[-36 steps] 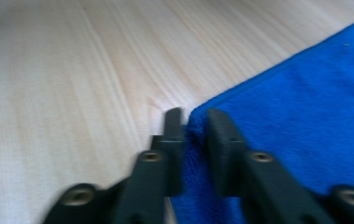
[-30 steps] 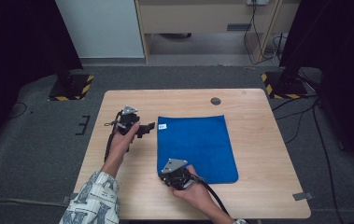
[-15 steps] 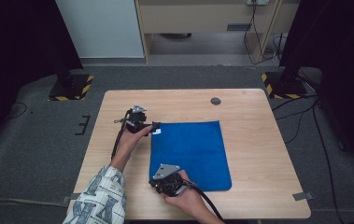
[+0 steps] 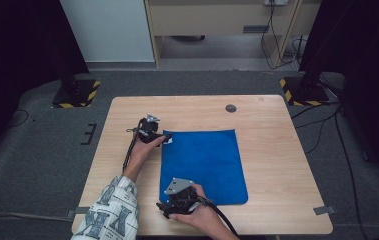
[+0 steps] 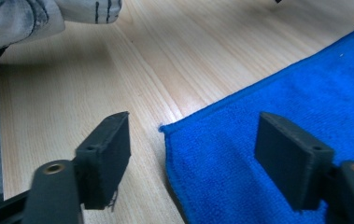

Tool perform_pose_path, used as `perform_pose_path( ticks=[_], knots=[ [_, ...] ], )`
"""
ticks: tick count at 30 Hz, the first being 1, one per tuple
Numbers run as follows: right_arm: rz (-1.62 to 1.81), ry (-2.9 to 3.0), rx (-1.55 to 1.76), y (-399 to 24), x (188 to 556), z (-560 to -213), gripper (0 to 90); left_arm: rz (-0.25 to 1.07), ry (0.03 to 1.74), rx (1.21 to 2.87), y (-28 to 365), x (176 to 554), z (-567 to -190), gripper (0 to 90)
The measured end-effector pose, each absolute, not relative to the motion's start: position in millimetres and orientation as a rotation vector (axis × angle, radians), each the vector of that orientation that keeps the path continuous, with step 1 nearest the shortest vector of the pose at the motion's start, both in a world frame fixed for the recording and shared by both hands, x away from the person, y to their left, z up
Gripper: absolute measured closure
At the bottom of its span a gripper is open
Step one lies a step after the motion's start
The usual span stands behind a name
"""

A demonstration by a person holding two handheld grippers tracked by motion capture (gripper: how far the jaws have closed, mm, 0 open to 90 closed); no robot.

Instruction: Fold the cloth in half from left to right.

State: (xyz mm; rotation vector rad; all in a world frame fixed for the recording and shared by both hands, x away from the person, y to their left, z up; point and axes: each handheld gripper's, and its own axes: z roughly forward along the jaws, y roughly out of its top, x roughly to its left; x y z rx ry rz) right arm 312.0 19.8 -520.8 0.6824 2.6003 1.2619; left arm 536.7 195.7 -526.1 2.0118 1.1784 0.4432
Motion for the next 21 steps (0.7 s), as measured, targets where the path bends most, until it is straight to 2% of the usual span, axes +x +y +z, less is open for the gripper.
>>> perform_pose_path(
  ticks=[4,6,11,13,19,21],
  knots=[
    [1.248,2.616,0.678,20,313,-524,20.0,0.450,1.183,2.025,196,539,-530,23.7],
    [1.252,2.619,0.673,19,313,-526,20.1,0.445,1.193,2.018,196,540,-532,23.8],
    [1.232,2.616,0.657,18,312,-528,29.6,0.450,1.191,2.026,195,541,-535,28.2],
    [1.231,2.603,0.653,19,311,-529,35.0,0.456,1.182,2.039,194,540,-534,32.4],
    [1.204,2.604,0.633,27,308,-534,40.1,0.452,1.113,2.072,188,535,-534,49.3],
    [1.200,2.602,0.637,29,309,-535,44.9,0.439,1.105,2.061,188,534,-534,55.6]
  ],
)
